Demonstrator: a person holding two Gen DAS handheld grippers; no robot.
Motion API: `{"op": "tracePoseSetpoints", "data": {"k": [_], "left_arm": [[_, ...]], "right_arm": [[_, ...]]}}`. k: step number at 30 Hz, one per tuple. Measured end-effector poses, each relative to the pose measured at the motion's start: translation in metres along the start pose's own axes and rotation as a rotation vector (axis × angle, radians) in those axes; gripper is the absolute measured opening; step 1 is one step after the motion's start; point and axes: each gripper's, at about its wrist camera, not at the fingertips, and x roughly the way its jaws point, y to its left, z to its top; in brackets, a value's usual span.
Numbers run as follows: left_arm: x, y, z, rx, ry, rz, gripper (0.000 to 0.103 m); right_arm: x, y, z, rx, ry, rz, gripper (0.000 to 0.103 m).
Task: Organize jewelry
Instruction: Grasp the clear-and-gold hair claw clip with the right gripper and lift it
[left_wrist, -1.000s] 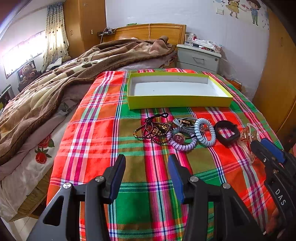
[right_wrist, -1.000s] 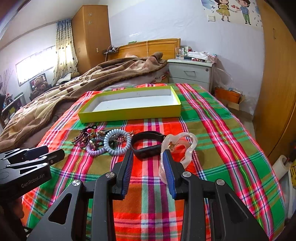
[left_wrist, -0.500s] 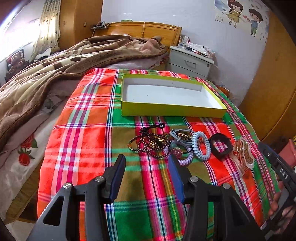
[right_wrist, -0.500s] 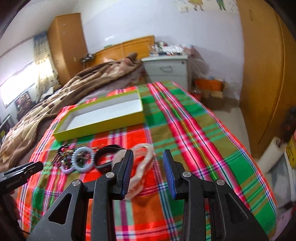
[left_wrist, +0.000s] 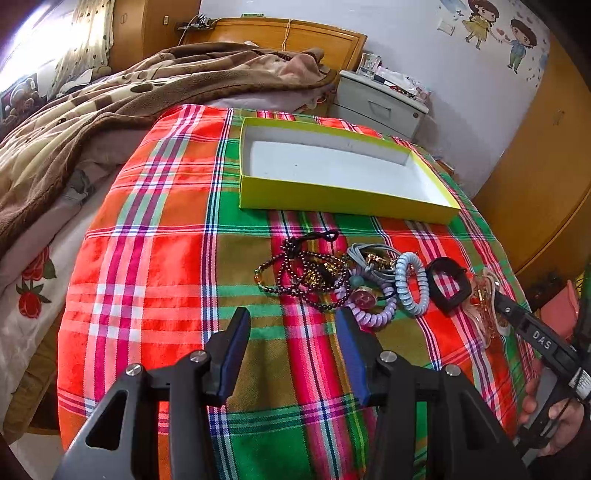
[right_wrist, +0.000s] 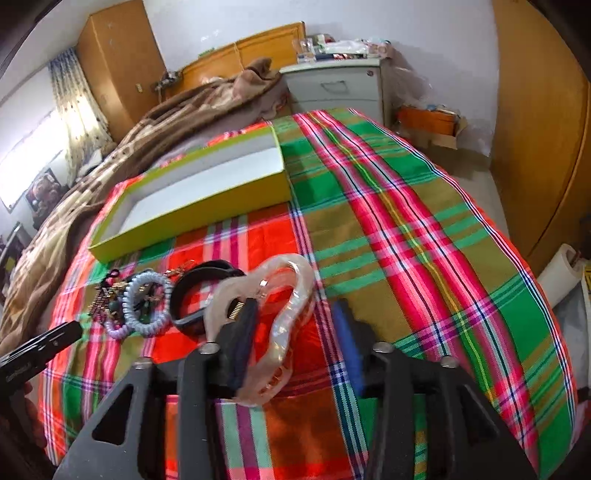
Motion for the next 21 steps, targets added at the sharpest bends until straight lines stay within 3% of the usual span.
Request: {"op": "tracePoseSetpoints", "data": {"k": [6,8,11,17,21], "left_arm": [[0.0,0.015,0.007,-0.039,-0.005,-0.004,0.05],[0.0,0.02,0.01,-0.049,-0.002,-0.006,0.05],[0.003,0.026,0.014,-0.058,0.002,0.005,0.05],[0.009,0.034,0.027,-0.053,0.015,-0.018,0.05],[0.014,0.03,0.036,0.002,0.013,-0.024,0.05]], "right_arm": [[0.001,-0.004,0.001,0.0,0.007,-0.016,0.044],[-0.001,-0.004,0.002,-0.009,0.003,-0.007,0.025],[-0.001,-0.001,0.002,-0.032,-0.001,-0.016,0.012],[-0.004,-0.003,0.005,-0.037,-0.027,-0.023,0.012],[-0.011,-0.006,0.009,-0.036,-0.06,-0.025,0.012]]}}
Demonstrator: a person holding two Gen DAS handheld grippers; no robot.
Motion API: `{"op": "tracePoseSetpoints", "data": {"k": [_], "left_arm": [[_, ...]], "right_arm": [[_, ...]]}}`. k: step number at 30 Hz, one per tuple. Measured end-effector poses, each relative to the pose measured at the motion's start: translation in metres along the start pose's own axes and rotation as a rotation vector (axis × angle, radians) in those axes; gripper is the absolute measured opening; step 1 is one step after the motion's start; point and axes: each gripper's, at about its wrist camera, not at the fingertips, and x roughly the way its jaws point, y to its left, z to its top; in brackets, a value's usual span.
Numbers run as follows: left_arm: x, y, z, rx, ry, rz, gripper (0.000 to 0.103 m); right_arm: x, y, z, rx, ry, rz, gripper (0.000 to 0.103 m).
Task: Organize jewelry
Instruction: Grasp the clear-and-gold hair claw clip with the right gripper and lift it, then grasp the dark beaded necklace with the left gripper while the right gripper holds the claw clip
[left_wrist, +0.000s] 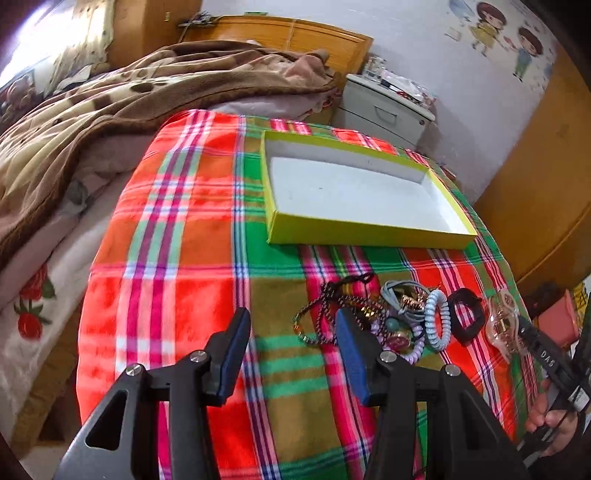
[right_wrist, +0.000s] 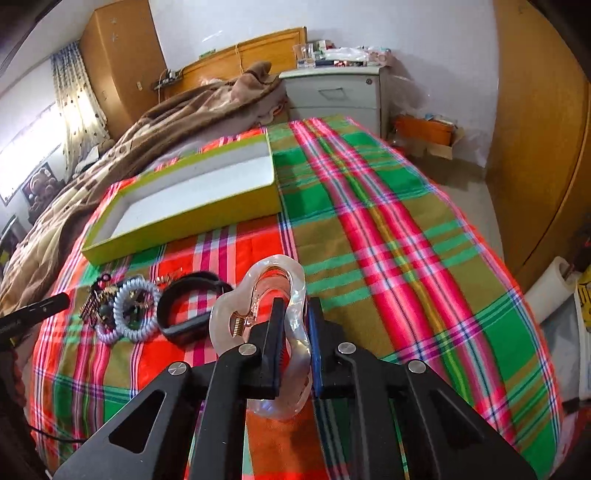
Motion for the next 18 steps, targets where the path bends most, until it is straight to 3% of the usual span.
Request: {"op": "tracePoseSetpoints", "data": {"k": [6,18], "left_arm": [[0.013,-0.011,0.009,0.052,0.037,-0.033,0.05],[0.038,-0.026,0.015,0.096,0.099,0.041,0.05]], "right_arm": [[-0.001,-0.001,0.005,0.009,-0.013,0.007,0.012],[0.003,-0.003,0.009,0.022,-0.02,0.016,0.012]]}}
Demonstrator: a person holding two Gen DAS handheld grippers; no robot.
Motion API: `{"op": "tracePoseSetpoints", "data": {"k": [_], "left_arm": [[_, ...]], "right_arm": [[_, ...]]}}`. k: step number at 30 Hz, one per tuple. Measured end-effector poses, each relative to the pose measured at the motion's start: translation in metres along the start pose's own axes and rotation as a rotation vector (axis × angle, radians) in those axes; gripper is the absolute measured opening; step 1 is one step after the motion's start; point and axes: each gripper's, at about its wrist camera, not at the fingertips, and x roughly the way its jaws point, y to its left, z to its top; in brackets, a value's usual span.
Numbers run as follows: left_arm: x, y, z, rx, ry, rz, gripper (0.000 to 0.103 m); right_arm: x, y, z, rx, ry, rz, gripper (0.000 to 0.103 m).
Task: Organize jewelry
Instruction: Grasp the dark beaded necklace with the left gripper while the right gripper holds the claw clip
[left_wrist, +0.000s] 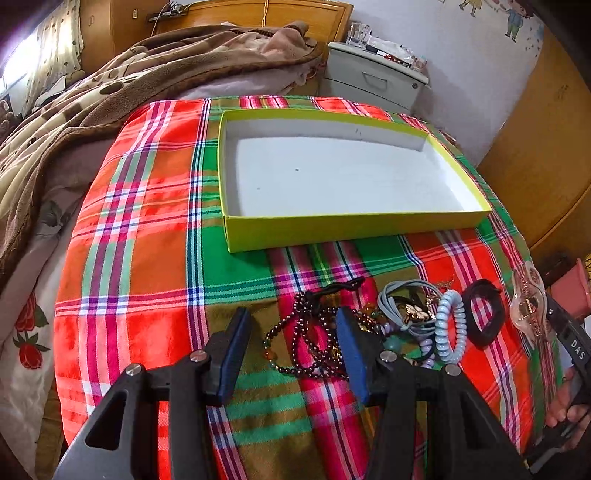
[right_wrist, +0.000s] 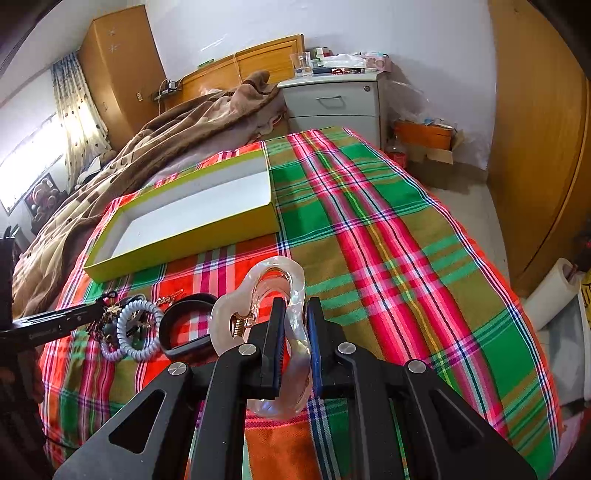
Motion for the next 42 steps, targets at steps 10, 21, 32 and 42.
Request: {"op": "tracePoseSetpoints", "data": {"k": [10,21,32,42], "left_arm": [[0.006,-0.007,0.008,0.064,0.012,-0.017,0.027],[0.008,0.003,0.015,0.005,0.016,-0.086,0.016],[-0.011,0.005,0.011,-0.051,-0.052,-0.127,0.015],[-0.037,-0.003,0.01,-0.051,-0.107,-0.169,0.015]], "right_arm": [[0.002,-0.005,0.0,0.014,0.001,-0.005,0.012],[0.002,-0.007,-0.001,0.016,0.0,-0.002,0.012],[-0.004,-0.007,-0.002,0.012,-0.021,0.002,0.012],[-0.016,-0.006,-0.002,0.0,-0.055,0.016,0.012]]}}
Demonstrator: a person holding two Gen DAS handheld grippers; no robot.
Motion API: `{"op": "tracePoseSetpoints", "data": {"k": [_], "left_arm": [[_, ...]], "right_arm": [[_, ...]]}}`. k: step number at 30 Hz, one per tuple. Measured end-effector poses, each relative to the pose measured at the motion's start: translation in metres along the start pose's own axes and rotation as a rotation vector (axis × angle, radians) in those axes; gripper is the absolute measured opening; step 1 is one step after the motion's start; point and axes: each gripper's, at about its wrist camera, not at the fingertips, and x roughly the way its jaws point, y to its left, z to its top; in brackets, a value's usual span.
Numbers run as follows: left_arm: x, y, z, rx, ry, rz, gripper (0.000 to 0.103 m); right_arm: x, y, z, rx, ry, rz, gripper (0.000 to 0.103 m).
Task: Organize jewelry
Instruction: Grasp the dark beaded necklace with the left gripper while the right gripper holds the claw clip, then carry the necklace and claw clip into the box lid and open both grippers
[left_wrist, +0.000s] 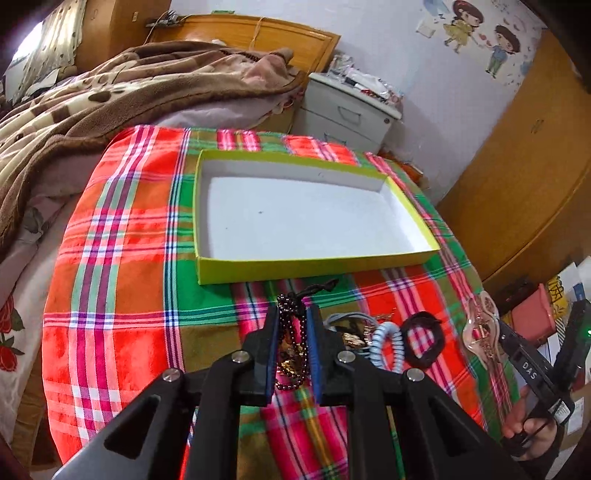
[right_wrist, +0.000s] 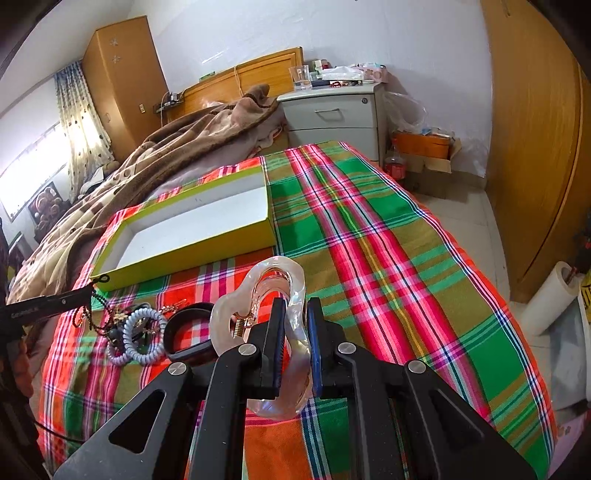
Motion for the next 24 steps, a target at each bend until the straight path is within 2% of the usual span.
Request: {"op": "tracePoseSetpoints", "data": {"k": [3,11,13,16,18,24], "left_arm": [[-0.008,-0.002,0.001,-0.012,-0.016,-0.026,0.015],[-0.025,-0.01,0.008,0.004,-0.053,-0.027,0.015],[-0.028,-0.013,0.008,0.014,-0.057,-0.05,0.015],[-0.021,-0.019,0.004,0.045,-0.027,-0.025,0.015],[-0.016,-0.019,0.001,0.039,-0.009,-0.041,0.015],[-0.017,-0.023,0.007,0.039,-0.024,-0.059,0.015]], "right_arm": [[-0.003,0.002,0.001,-0.006,-0.007,0.004,0.012],[-0.013,0.007,0.013,-0.014,-0.052,0.018,0.012],[-0.014,0.008,0.013,-0.015,-0.057,0.019,0.012],[-0.012,0.009,0.012,-0.016,-0.049,0.023,0.012],[-0.012,0.01,0.012,-0.017,-0.049,0.026,0.012],[-0.01,0.017,0.026,-0.046,-0.065,0.027,0.012]]}}
